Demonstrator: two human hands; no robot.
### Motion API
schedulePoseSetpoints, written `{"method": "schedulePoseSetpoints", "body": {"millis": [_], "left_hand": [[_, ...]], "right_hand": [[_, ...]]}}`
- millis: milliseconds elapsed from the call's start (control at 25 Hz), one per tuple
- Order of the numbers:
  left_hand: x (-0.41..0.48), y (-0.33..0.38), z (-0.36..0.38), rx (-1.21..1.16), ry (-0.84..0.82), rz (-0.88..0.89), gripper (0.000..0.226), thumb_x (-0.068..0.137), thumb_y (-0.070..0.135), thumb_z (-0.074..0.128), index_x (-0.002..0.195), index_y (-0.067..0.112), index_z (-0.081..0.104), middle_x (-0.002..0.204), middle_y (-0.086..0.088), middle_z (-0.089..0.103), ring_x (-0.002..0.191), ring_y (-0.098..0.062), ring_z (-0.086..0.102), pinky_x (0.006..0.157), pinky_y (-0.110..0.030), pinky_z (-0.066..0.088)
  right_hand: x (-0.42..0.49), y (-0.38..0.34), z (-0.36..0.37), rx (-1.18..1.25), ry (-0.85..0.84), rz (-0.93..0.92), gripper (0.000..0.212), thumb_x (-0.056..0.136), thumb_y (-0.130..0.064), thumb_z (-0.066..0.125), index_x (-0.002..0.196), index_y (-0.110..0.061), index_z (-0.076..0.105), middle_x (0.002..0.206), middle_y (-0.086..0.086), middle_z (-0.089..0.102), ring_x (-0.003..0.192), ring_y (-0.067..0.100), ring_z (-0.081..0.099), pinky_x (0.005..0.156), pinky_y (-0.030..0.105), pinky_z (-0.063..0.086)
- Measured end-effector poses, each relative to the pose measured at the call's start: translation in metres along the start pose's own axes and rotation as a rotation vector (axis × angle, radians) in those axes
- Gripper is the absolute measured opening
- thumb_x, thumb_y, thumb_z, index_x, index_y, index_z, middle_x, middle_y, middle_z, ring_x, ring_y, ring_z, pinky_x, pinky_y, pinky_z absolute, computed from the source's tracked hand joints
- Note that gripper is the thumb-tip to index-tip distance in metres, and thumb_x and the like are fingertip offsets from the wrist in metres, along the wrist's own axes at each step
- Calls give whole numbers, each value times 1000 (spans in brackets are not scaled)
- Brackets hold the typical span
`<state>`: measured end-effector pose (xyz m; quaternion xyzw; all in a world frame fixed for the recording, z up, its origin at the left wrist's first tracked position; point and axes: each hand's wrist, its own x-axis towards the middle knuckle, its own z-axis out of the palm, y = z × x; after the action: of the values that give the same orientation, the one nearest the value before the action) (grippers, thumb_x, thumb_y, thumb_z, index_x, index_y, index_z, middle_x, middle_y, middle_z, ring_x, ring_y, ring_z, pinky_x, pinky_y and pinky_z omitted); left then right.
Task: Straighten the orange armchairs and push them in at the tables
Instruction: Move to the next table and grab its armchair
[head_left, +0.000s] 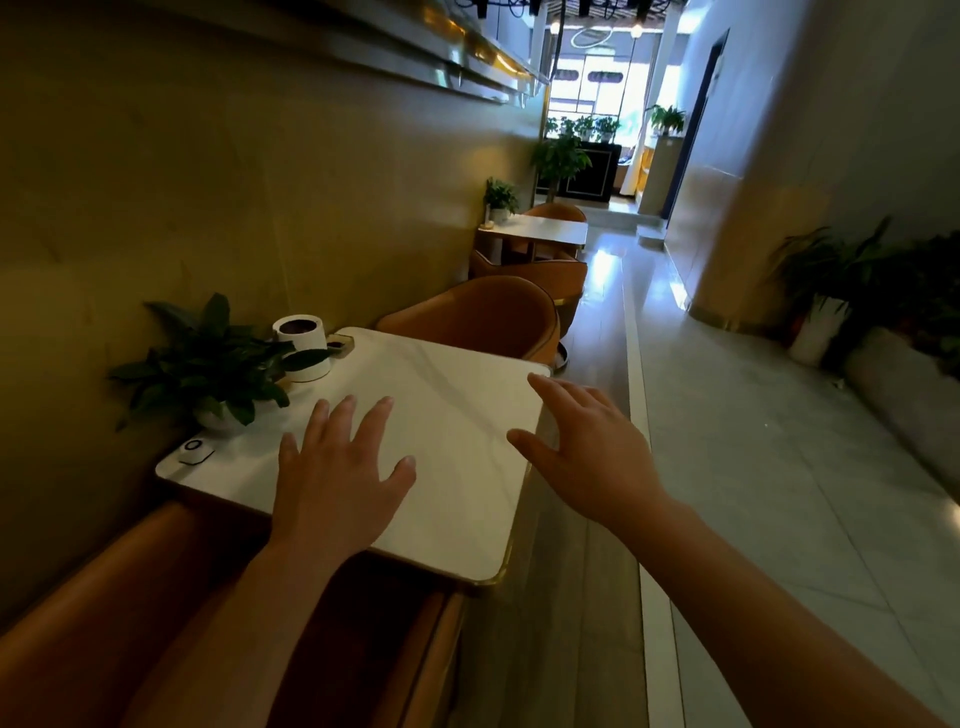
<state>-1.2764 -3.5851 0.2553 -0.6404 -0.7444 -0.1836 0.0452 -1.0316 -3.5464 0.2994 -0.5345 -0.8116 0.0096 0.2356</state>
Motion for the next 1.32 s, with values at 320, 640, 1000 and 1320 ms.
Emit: {"method": "schedulePoseSetpoints", "body": {"millis": [320,640,1000,1320], "left_hand": [[100,66,38,44,7,-39,72,93,67,33,155,36,14,166,-5,15,153,-29,7,120,-57,14],[205,149,84,58,-116,-44,73,91,70,26,155,37,15,166,-3,15,153,-26,9,121,-53,14],[320,266,190,114,-190,-144,69,95,63,35,155,38,12,165,-1,16,152,-22,10,121,-49,17],[446,326,262,110,-193,-348,69,95,61,38,155,39,13,165,0,16,152,-22,11,121,-47,19]], "right_hand": [[87,106,-3,-5,19,-50,75,88,-66,40,152,-27,36,151,-3,47,138,22,43,103,42,45],[175,235,13,56,-54,-52,67,93,-59,51,151,-29,37,150,-4,48,135,18,44,101,38,46],[309,412,52,91,-171,-222,62,95,-59,46,150,-30,38,144,-6,53,132,15,46,99,32,45],[468,518,97,135,-279,-393,59,96,-57,46,148,-31,41,140,-8,56,130,14,48,97,33,48]]}}
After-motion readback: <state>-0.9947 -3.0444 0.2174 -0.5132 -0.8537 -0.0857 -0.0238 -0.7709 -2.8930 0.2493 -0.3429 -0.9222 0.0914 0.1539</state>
